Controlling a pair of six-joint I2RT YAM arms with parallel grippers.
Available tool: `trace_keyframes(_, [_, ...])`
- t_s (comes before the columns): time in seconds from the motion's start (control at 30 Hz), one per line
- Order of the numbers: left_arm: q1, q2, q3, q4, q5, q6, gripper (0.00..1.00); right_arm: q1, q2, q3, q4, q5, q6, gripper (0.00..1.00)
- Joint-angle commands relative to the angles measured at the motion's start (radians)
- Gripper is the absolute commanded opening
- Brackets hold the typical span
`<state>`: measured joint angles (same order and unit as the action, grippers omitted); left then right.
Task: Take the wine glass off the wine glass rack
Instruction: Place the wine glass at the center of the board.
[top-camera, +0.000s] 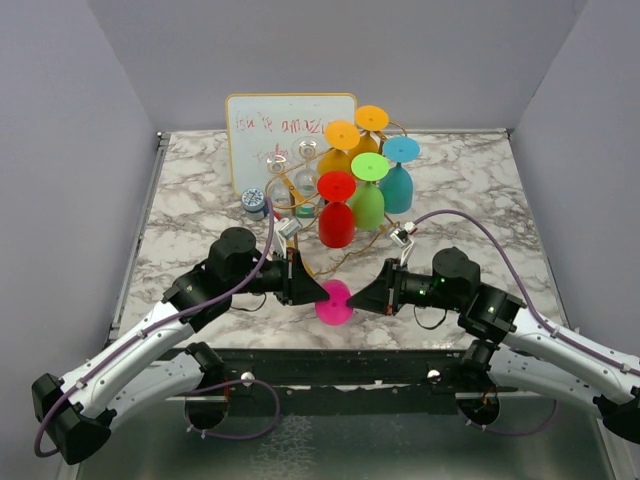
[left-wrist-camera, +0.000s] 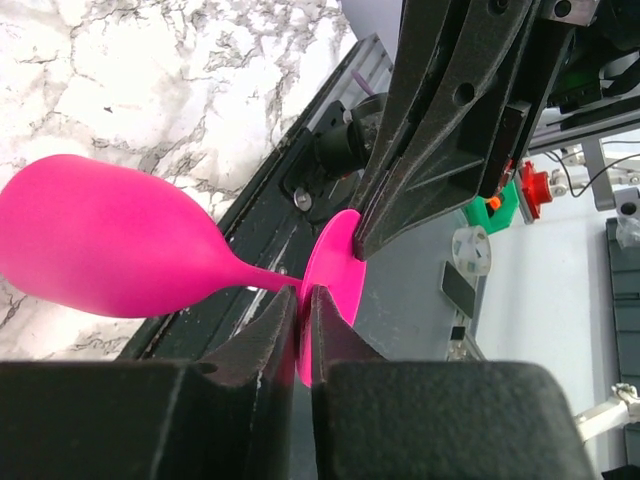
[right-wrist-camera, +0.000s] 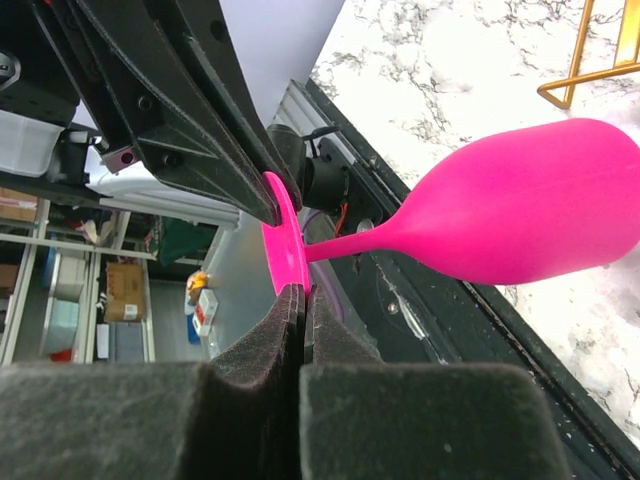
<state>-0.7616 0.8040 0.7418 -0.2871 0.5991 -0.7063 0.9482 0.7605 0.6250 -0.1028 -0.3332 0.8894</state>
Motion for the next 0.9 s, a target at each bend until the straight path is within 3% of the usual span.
trace_keyframes(0.0, [-0.007,-0.008,-0.004,0.013,0.029,0.010,0.13,0.005,-0.010,-0.003,0.040,-0.033,0.003,0.01])
trace_keyframes(0.13, [-0.007,0.005,-0.020,0.013,0.041,0.009,0.15,0.006,-0.012,-0.027,0.129,-0.050,0.034,0.00])
trace_keyframes(0.3, [-0.007,-0.017,-0.024,0.011,0.034,0.017,0.00,0.005,-0.013,-0.028,0.113,-0.037,0.037,0.01])
trace_keyframes(0.5, [-0.007,-0.006,-0.028,0.011,0.078,0.031,0.00,0.006,-0.027,-0.027,0.105,-0.017,0.033,0.03])
trace_keyframes(0.57, [-0.007,-0.011,-0.028,0.011,0.088,0.039,0.00,0.006,-0.038,-0.025,0.104,-0.005,0.032,0.12])
trace_keyframes(0.67, [-0.007,-0.024,-0.029,0.010,0.092,0.036,0.00,0.005,-0.061,-0.022,0.104,0.003,0.035,0.38])
trace_keyframes(0.73, [-0.007,-0.029,-0.027,-0.007,0.095,0.048,0.00,0.005,-0.086,-0.017,0.081,0.027,0.038,0.50])
trace_keyframes(0.77, [-0.007,-0.028,-0.016,-0.040,0.086,0.071,0.00,0.006,-0.102,-0.009,0.051,0.058,0.035,0.52])
trace_keyframes(0.87, [-0.007,-0.037,0.000,-0.078,0.106,0.127,0.00,0.005,-0.174,0.023,-0.100,0.246,0.064,0.77])
